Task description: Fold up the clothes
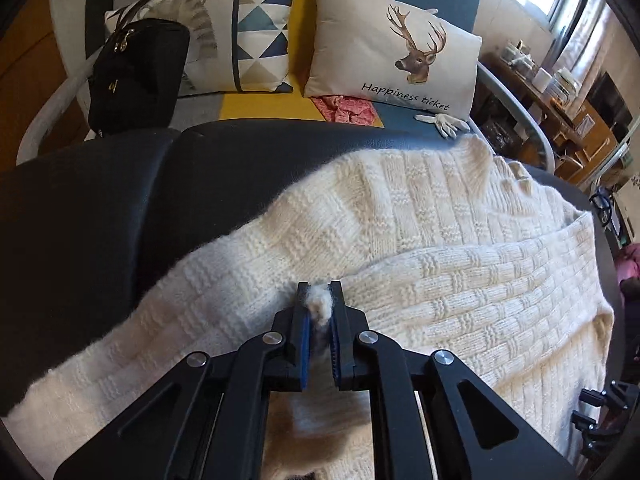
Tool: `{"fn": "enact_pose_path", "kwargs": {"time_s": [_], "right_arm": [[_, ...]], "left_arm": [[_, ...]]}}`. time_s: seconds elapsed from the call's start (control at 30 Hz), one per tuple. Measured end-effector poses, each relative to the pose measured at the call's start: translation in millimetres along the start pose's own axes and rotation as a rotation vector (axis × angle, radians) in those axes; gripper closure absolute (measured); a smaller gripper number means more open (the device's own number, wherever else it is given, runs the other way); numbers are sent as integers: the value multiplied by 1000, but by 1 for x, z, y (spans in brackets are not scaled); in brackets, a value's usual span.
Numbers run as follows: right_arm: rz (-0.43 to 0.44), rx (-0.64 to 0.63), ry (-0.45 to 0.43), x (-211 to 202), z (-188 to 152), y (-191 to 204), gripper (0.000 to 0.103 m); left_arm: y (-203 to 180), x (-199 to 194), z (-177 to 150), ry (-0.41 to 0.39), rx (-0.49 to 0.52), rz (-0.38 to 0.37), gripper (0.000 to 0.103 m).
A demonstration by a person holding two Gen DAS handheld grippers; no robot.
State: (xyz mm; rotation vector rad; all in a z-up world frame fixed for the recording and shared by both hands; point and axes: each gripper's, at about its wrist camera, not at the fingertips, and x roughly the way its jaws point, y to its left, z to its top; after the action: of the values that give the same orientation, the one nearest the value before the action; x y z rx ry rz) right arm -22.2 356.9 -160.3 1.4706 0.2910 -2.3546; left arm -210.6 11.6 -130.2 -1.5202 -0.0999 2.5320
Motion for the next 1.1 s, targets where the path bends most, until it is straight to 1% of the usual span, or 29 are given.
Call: {"fn": "enact_pose_path", "kwargs": {"time_s": [0.07,0.1,0.13,0.17,0.23,0.27,0.3,0.4,0.47,0.57,0.67,0.73,0.77,0.8,0.87,0.97,1.07,1.1], "right_arm": [[1,-3,5,1,1,-2,74],[-1,-7,6,1,2,-1,74],[-1,-4,6,1,2,-1,74],[-1,1,5,2,3,-1,74],[-1,6,1,2,3,-1,74],[-2,6,0,3,3,-1,74],[-5,4,0,3,3,0,74],[-12,-4,5,3,3,3,74],[-13,-5,9,3,4,5,74],[-7,11,4,2,4,4,74],[0,32,11,1,5,1,74],[17,55,28,-1,8,-4,75],[36,84,32,-5,13,-10,77],[47,104,-3,-15,22,-16,78],[60,140,-72,-34,42,-28,78],[-2,131,-159,-53,93,-39,78],[-98,97,-110,-25,142,-41,78],[-104,102,-77,-10,152,-46,78]], "left_arm": [[-6,-14,3,-31,4,-21,95],[-10,-19,5,-32,7,-25,94],[-12,-18,5,-14,14,-38,90],[-14,-15,5,10,25,-55,88],[-14,3,0,60,53,12,87],[-11,12,-2,79,52,33,86],[-8,14,-1,86,42,33,85],[-2,2,6,76,-11,-10,87],[-1,-17,8,39,-24,-53,87],[14,-40,8,-6,-78,-82,86],[26,-50,-3,-8,-107,-108,86],[23,-53,-17,10,-108,-151,85],[22,-49,-22,24,-107,-149,85],[21,-47,-27,25,-105,-137,85],[17,-47,-37,15,-99,-110,85],[10,-56,-54,-17,-124,-157,85],[-3,-65,-75,-49,-107,-172,84],[-8,-67,-84,-53,-102,-184,83]]}}
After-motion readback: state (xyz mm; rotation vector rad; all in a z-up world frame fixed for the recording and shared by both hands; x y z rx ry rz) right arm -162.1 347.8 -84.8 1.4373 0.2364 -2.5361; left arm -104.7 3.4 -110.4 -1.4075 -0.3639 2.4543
